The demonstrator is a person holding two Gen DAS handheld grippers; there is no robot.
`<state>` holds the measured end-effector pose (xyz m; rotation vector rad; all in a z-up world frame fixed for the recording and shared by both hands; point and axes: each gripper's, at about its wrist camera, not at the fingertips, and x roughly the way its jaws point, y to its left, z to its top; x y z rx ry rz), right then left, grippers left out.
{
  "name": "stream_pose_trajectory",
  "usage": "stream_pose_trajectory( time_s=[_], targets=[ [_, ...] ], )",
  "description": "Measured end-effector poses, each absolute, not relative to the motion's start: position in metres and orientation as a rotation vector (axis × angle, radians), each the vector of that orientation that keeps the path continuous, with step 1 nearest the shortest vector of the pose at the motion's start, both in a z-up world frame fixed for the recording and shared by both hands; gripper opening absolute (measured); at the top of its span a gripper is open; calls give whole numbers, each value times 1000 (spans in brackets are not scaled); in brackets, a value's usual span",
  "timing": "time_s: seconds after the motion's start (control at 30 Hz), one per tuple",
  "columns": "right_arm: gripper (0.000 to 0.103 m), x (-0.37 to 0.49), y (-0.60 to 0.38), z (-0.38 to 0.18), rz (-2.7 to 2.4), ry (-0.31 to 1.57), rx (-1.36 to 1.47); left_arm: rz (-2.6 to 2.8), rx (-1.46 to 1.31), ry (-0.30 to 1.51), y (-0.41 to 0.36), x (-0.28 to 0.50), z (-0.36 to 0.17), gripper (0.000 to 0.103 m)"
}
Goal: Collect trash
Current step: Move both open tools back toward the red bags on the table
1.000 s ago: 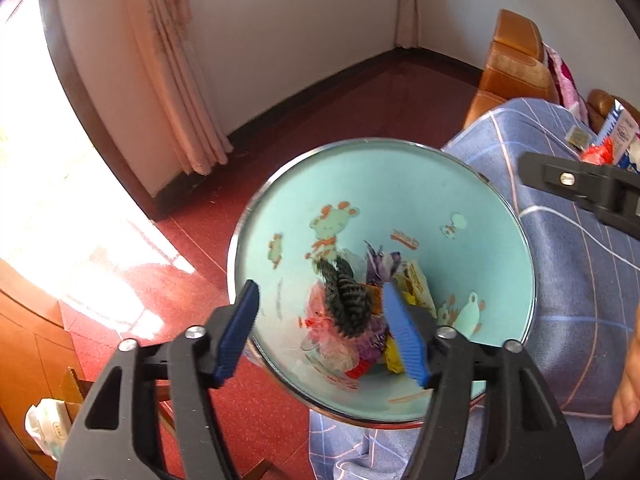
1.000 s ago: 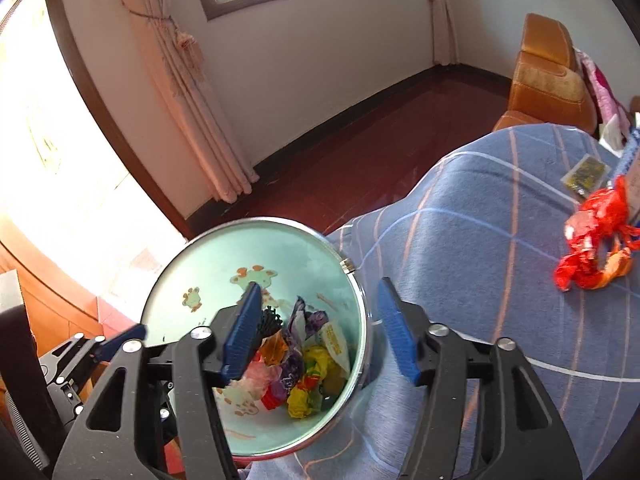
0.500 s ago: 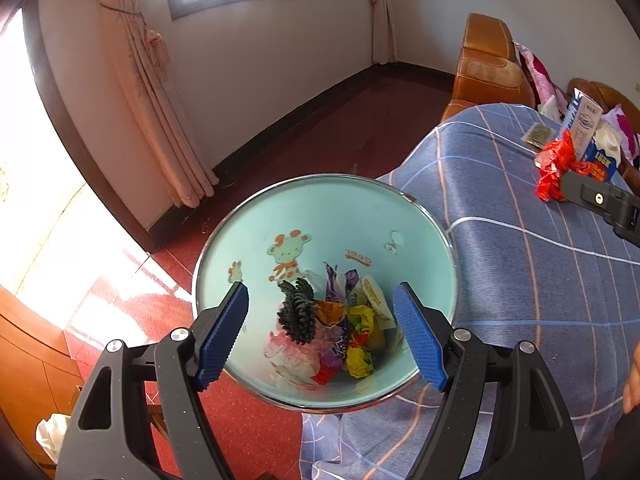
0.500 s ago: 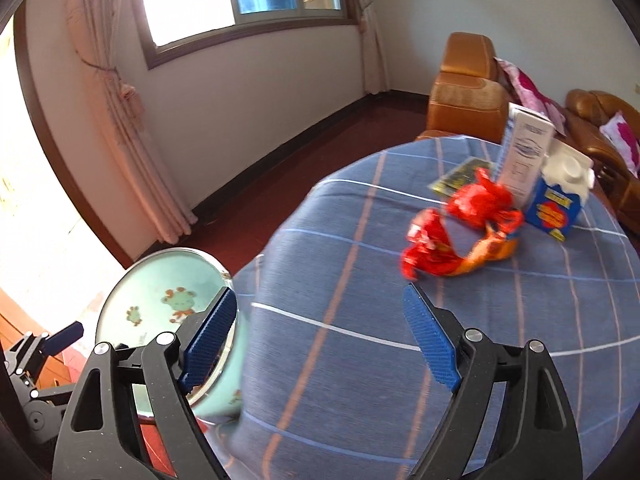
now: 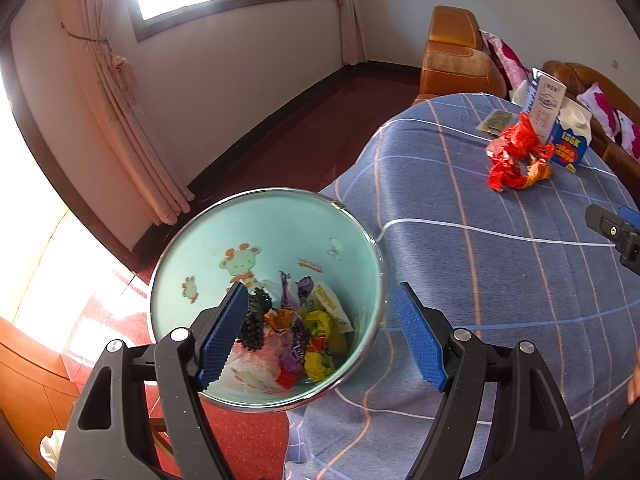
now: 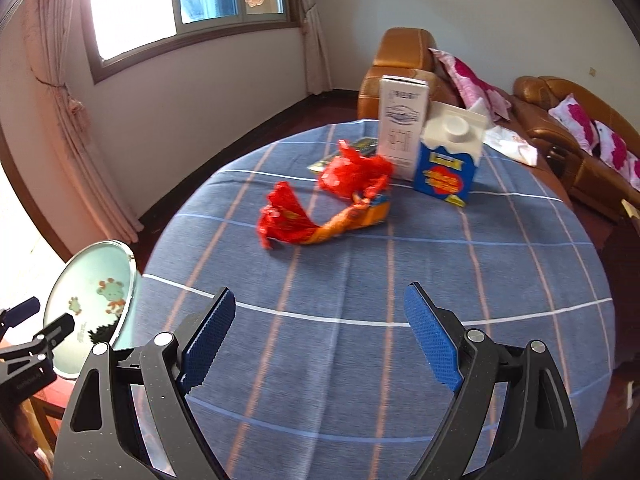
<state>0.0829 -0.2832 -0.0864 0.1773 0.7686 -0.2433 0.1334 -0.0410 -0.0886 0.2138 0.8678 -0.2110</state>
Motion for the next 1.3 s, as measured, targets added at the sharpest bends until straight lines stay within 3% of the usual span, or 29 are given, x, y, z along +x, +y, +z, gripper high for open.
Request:
stream_pose_trajectory(
  time_s=[1.3],
  targets=[
    [85, 52, -379, -104, -361, 775, 227, -327, 365, 865, -146, 128, -92, 74]
  ],
)
